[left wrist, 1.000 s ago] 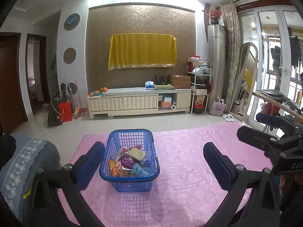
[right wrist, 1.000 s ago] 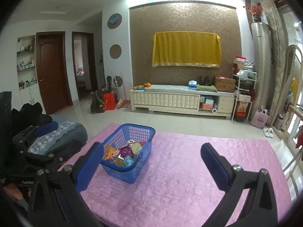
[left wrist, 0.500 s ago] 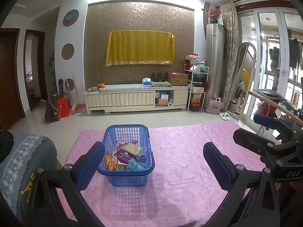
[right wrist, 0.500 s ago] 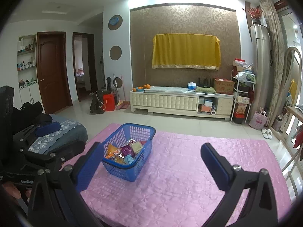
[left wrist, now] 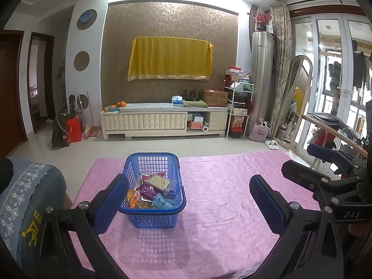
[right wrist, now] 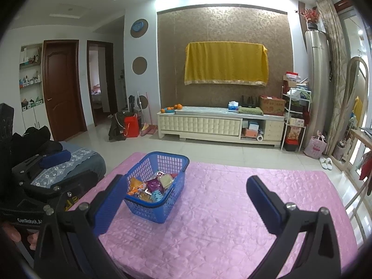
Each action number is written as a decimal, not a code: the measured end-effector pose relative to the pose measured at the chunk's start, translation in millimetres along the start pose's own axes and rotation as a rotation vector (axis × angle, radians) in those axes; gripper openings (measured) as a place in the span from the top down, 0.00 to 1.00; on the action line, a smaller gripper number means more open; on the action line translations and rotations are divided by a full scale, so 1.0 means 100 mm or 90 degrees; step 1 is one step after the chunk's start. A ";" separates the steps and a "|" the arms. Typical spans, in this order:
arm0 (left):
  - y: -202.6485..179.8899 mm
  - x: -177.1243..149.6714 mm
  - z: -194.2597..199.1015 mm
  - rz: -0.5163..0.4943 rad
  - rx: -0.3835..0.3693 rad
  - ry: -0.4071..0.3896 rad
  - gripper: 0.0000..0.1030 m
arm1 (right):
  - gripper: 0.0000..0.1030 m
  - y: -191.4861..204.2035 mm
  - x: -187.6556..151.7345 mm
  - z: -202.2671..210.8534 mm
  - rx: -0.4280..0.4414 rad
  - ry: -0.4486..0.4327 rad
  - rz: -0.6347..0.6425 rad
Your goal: Organize snacks
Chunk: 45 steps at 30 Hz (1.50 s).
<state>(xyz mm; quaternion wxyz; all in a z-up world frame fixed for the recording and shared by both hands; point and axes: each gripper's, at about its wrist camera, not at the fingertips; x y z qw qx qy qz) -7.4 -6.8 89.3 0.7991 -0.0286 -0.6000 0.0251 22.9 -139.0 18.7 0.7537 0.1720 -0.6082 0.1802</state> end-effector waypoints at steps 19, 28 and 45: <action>0.02 0.00 0.00 0.006 0.003 0.003 0.00 | 0.00 0.01 -0.05 0.00 -0.002 0.010 0.005; 0.00 -0.01 0.01 0.006 -0.003 0.005 0.00 | 0.00 -0.02 -0.05 0.00 -0.006 0.015 0.005; -0.01 -0.01 0.02 0.005 -0.004 0.011 0.00 | 0.00 -0.02 -0.05 0.00 -0.007 0.022 0.001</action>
Point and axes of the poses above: each gripper's, at about its wrist camera, not at the fingertips, and z roughly against the way its jaws point, y to its left, x to its top, and after that the axes turned 9 degrees about -y, right-handed
